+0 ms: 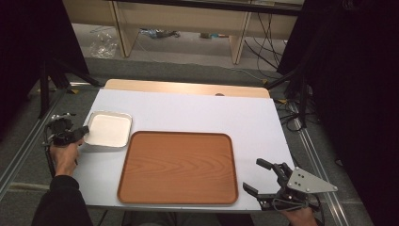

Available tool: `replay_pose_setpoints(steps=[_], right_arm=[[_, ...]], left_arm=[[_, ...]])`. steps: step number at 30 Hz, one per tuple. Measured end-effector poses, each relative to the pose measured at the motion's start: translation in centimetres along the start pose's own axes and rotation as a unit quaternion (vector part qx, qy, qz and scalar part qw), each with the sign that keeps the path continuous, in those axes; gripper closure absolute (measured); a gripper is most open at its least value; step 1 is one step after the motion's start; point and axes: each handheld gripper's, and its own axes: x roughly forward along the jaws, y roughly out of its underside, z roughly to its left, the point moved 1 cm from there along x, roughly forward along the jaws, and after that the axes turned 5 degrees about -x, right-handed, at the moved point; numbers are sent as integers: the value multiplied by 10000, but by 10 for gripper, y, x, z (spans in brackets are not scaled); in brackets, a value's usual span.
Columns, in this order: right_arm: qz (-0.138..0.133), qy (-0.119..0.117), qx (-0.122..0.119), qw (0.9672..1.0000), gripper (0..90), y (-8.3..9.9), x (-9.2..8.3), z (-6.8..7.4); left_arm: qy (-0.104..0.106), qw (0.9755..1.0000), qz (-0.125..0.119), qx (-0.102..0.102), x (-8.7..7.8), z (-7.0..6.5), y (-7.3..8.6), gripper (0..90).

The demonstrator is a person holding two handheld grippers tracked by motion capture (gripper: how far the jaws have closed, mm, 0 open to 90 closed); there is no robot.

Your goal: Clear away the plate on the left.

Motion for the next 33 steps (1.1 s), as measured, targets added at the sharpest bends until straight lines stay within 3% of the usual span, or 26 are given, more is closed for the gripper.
replay_pose_setpoints(steps=[4,8,10,13,14,16,18,19,21,24,28,33], right_arm=[[75,6,-31,10000,176,0,-2,0],[84,-10,-22,10000,176,0,-1,0],[-39,18,-22,10000,176,0,0,0],[46,-17,-38,10000,176,0,-1,0],[101,7,-35,9999,176,0,-2,0],[51,45,-18,10000,176,-1,-2,0],[-23,2,-29,10000,176,0,0,0],[131,13,-42,9999,176,-1,-2,0],[35,44,-7,10000,176,-1,-2,0],[89,43,-20,9999,176,0,-2,0],[43,49,-10,10000,176,-1,-2,0],[67,31,-14,10000,176,-1,-2,1]], left_arm=[[63,9994,-203,-262,-9,3,-5,885],[194,9992,-301,-184,-18,2,-9,884],[247,9989,-337,-223,-20,0,-10,885],[304,9988,-308,-220,-20,-4,-11,884],[310,9985,-315,-312,-21,-7,-10,884],[469,9983,-311,-145,-22,-8,-11,884],[598,9976,-307,-164,-23,-11,-12,884],[656,9972,-308,-203,-24,-14,-11,884],[772,9966,-259,-116,-26,-17,-11,884],[805,9965,-222,-74,-28,-22,-10,884],[948,9951,-129,227,-36,-33,-9,884],[1248,9912,-92,423,-43,-50,-6,884]])
